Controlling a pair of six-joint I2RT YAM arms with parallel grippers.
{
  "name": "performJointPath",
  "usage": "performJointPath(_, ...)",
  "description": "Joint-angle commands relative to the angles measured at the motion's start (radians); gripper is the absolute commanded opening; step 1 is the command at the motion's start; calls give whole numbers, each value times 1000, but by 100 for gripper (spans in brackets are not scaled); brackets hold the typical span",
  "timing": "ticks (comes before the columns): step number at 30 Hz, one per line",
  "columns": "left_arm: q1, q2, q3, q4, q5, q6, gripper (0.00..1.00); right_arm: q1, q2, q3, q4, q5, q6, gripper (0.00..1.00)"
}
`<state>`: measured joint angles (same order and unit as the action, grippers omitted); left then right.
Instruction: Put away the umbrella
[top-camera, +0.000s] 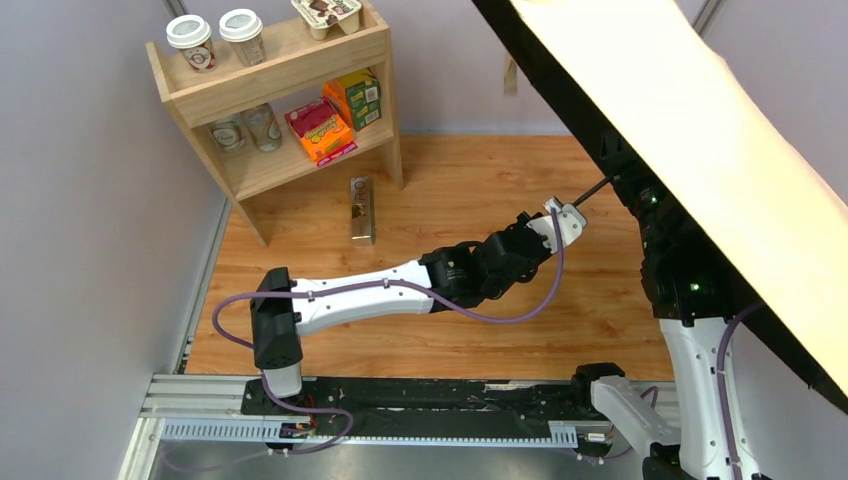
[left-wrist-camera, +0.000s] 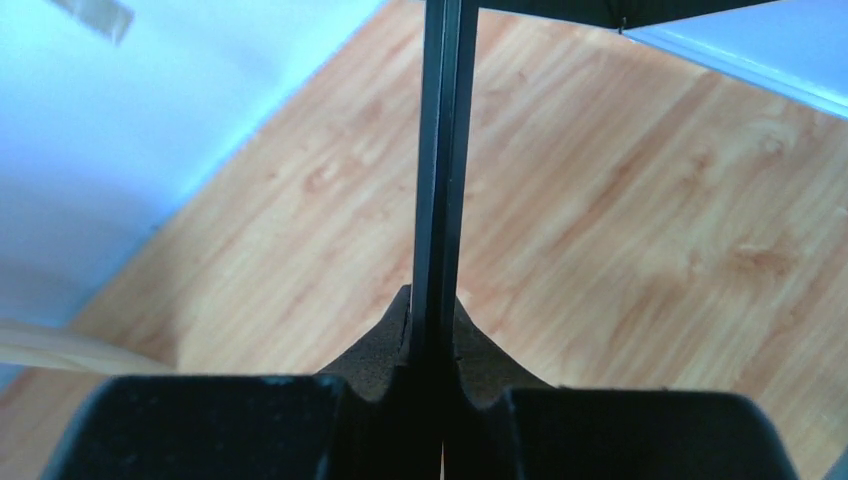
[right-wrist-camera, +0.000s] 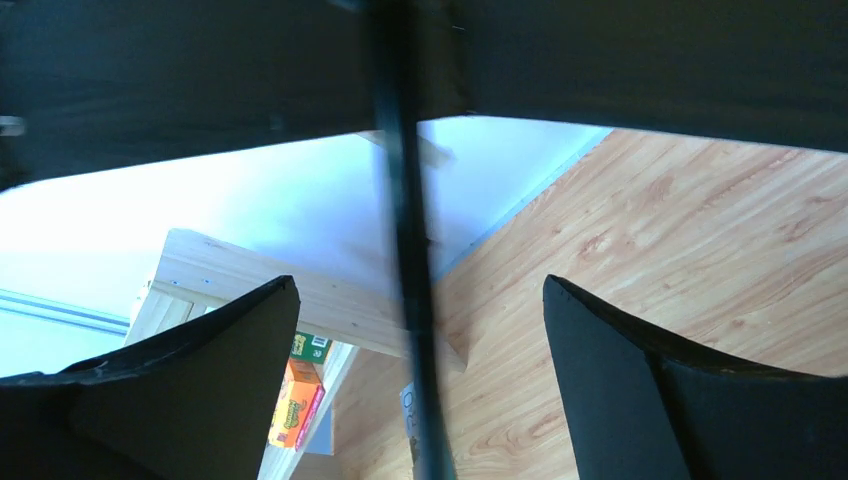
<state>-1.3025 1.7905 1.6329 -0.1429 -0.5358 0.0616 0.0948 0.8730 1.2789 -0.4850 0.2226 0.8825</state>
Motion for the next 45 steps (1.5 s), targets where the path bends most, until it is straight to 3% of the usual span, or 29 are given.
performJointPath(1, -23, -37, 98, 34, -283, 83, 0, -4, -11, 45, -20, 8, 13, 96)
performJointPath(3, -41, -51, 76, 63, -480, 89, 0, -4, 4, 85, -32, -49, 21, 98)
performJointPath(8, -106, -71, 33, 97, -703, 93, 0, -4, -5, 105, -17, -84, 68, 100)
performJointPath(14, -133, -80, 16, 39, -694, 3, 0, -6, 34, 76, 163, -242, 82, 96)
performJointPath(22, -136, -69, -1, 23, -702, -31, 0, -4, 55, 13, 385, -171, 113, 78)
performJointPath(26, -141, -83, -21, 25, -690, -42, 0, -4, 84, 25, 424, -152, 101, 76)
performJointPath(28, -139, -95, -31, 20, -606, -33, 0, -6, 93, 43, 405, -152, 84, 78)
performJointPath(32, -138, -141, -27, -41, -451, -100, 0, -4, 100, 86, 206, -158, -16, 90)
performJointPath(33, -133, -169, -44, -35, -400, -101, 0, -6, 80, 48, 218, -170, -26, 93)
performJointPath(38, -32, -295, -129, 12, 123, -308, 0, -29, -5, -131, 409, -334, 88, 97)
performJointPath(45, 55, -367, -177, 164, 460, -462, 0, -29, -51, -231, 612, -358, 229, 98)
